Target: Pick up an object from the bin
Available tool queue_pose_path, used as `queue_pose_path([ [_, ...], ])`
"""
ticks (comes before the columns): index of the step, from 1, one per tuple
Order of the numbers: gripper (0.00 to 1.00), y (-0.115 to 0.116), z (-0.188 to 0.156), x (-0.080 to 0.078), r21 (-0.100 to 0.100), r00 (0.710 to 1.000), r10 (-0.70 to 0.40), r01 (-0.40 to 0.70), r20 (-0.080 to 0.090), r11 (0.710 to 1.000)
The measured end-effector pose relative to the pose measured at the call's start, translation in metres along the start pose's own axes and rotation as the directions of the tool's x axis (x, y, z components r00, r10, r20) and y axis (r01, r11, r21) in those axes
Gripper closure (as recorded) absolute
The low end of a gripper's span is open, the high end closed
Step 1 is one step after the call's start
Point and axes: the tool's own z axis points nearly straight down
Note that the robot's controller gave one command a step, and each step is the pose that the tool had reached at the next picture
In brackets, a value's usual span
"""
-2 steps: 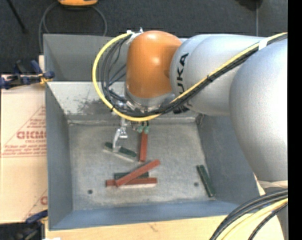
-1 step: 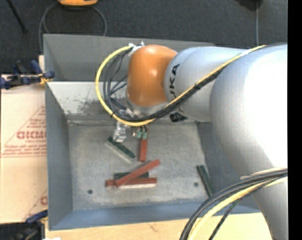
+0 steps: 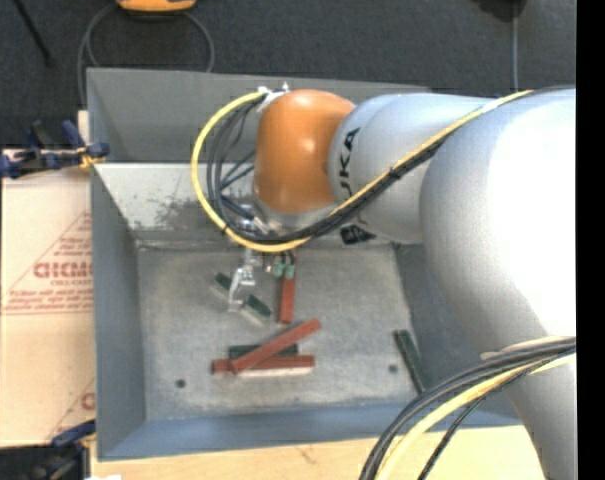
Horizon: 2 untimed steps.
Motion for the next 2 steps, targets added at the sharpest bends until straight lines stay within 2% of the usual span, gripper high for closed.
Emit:
queue_pose_path([
  [2, 0.0, -0.0003, 0.0002, 0.0002, 0.0, 1.0, 0.002, -0.002, -0.001, 1.0],
])
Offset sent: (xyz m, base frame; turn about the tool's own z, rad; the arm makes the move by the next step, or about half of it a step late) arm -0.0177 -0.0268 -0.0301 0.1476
